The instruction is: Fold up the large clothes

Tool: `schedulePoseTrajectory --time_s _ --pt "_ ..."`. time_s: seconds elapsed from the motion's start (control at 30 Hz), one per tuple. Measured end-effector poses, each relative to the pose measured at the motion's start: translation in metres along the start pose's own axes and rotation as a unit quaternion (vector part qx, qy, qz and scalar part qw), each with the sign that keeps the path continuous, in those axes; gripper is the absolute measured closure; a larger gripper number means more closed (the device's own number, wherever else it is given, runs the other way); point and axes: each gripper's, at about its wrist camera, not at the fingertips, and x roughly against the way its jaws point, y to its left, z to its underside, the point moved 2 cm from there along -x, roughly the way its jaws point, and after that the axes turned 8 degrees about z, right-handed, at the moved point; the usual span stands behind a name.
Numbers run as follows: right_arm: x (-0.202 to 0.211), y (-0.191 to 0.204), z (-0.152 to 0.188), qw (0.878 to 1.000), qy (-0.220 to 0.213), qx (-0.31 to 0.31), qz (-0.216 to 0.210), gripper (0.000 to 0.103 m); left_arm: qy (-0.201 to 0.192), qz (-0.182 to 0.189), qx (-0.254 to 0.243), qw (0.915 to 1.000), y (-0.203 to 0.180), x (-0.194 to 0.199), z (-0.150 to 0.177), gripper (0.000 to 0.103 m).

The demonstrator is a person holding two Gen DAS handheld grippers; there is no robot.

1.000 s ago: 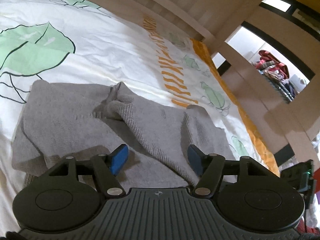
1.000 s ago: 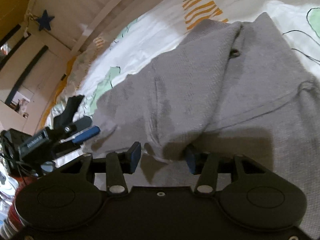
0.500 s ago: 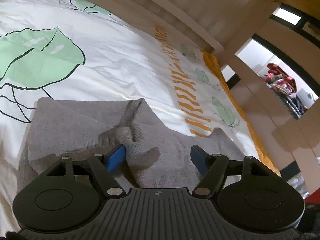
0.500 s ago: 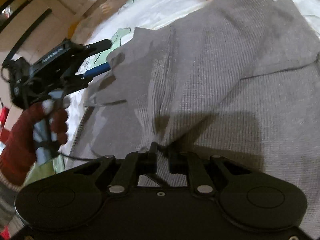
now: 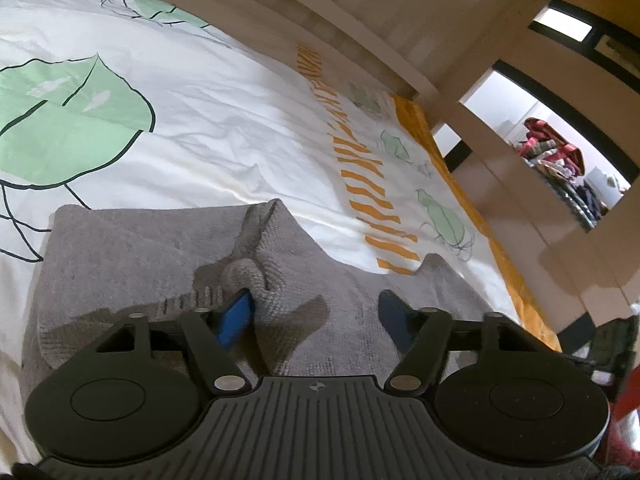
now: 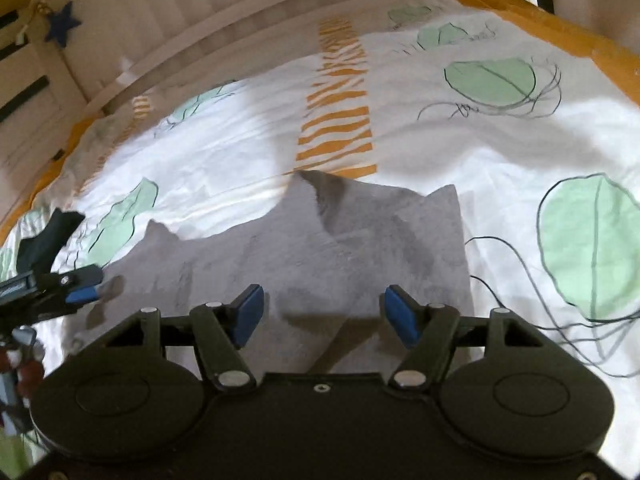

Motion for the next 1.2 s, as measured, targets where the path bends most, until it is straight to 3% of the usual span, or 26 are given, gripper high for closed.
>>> schedulePoseTrajectory --time_s 0.03,0.13,0.17,0.2,0.23,0.33,0.43,0.57,0.63,0.7,0.73,0.77,0.83,0.87,0.93,1.0,1.13,1.2 --pt "-0.005 -0.001 0.001 1.0 -0.002 -0.006 -0.005 0.032 -0.001 -0.002 0.0 1.0 0.001 0.0 0.0 0.054" --pt "-0.011 -0.003 0.004 1.0 -0.009 -0.004 -0.011 0.037 -0.011 -0.02 -0.009 0.9997 0.004 0.001 -0.002 0.094" --pt "-0.012 -0.002 0.005 1.0 -0.012 -0.003 -0.014 0.051 -0.017 -0.026 -0.014 0.9994 0.004 0.003 -0.004 0.094" --pt "-0.011 -0.001 0.007 1.0 -0.014 0.0 -0.013 0.076 -0.02 -0.026 -0.015 0.9993 0.004 0.006 -0.006 0.094" --pt "-0.01 0.001 0.006 1.0 -0.016 0.006 -0.016 0.08 -0.026 -0.024 -0.014 0.9993 0.002 0.009 -0.009 0.094" --pt "0.011 0.006 -0.001 0.998 -0.047 0.003 -0.052 0.08 -0.045 -0.024 -0.037 0.998 -0.006 0.023 -0.021 0.095" --pt "0.022 0.004 -0.007 0.996 -0.067 0.003 -0.054 0.08 -0.033 -0.068 -0.058 0.9955 0.0 0.024 -0.021 0.095" --pt "-0.012 -0.015 0.007 1.0 0.01 -0.009 0.021 0.079 0.009 -0.141 -0.035 0.9893 0.029 0.016 -0.01 0.095" --pt "-0.013 -0.02 0.01 1.0 0.008 -0.023 0.014 0.078 0.011 -0.156 -0.028 0.9873 0.034 0.016 -0.008 0.095" --pt "-0.009 -0.015 0.005 1.0 0.004 -0.006 0.022 0.058 -0.003 -0.139 -0.015 0.9902 0.03 0.021 -0.011 0.093" --pt "-0.006 -0.012 0.004 1.0 -0.003 0.005 0.031 0.053 -0.012 -0.127 -0.013 0.9918 0.024 0.023 -0.013 0.088" --pt "-0.004 -0.009 0.002 0.999 -0.009 0.013 0.034 0.046 -0.02 -0.114 -0.014 0.9932 0.019 0.025 -0.014 0.07" --pt "-0.001 -0.006 0.0 0.999 -0.013 0.019 0.031 0.045 -0.039 -0.085 -0.013 0.9955 0.009 0.028 -0.016 0.042" --pt "-0.001 -0.006 0.001 1.0 -0.011 0.016 0.025 0.044 -0.047 -0.07 -0.008 0.9964 0.007 0.028 -0.015 0.036" --pt "-0.001 -0.006 0.001 1.0 -0.004 0.01 0.016 0.038 -0.053 -0.037 0.016 0.9978 0.006 0.027 -0.014 0.036" --pt "-0.001 -0.004 0.002 1.0 -0.001 0.006 0.015 0.036 -0.044 -0.028 0.038 0.9979 0.005 0.02 -0.012 0.034" --pt "0.011 0.004 -0.002 0.999 -0.031 0.016 0.029 0.036 -0.028 -0.044 0.018 0.9985 0.003 0.01 -0.01 0.034" --pt "0.019 0.009 -0.004 0.998 -0.052 0.028 0.034 0.036 -0.009 -0.082 -0.007 0.9965 0.004 0.005 -0.01 0.034"
